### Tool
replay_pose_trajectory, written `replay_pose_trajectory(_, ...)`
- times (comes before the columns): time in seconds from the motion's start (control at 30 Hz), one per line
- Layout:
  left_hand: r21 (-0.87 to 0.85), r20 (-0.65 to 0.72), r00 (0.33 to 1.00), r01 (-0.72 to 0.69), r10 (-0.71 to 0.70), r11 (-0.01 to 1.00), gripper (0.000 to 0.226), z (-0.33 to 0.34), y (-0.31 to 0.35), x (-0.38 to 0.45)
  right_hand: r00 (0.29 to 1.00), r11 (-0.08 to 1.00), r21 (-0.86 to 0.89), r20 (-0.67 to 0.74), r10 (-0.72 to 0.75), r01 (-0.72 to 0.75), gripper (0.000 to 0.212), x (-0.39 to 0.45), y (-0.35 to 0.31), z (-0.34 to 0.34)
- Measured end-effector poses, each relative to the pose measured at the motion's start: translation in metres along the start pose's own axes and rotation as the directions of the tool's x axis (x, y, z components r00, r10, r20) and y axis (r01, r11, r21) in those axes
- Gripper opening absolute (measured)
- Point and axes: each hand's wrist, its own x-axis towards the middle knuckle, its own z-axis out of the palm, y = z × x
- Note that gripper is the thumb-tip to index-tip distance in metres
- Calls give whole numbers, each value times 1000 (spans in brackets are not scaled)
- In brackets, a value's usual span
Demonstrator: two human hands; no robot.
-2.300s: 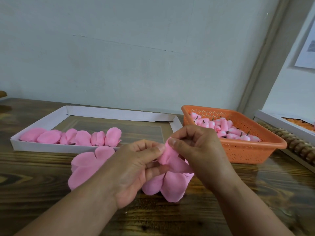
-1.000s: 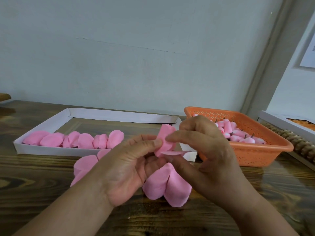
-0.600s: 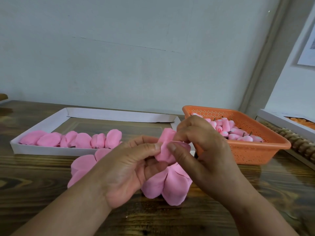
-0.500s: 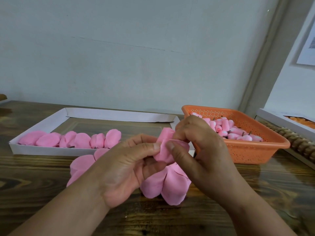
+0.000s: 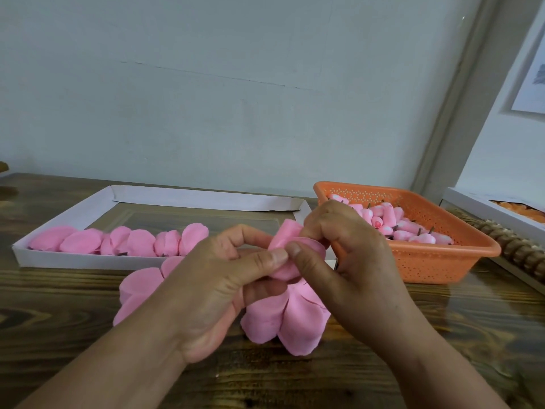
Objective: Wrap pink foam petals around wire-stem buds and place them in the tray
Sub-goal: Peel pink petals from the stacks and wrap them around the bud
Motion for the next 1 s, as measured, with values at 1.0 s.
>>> replay_pose_trajectory(1.0,-63,-19,997,70,-71,996,38,2,-16,3,911,795,445,209,355,-412,7,1,1,-6)
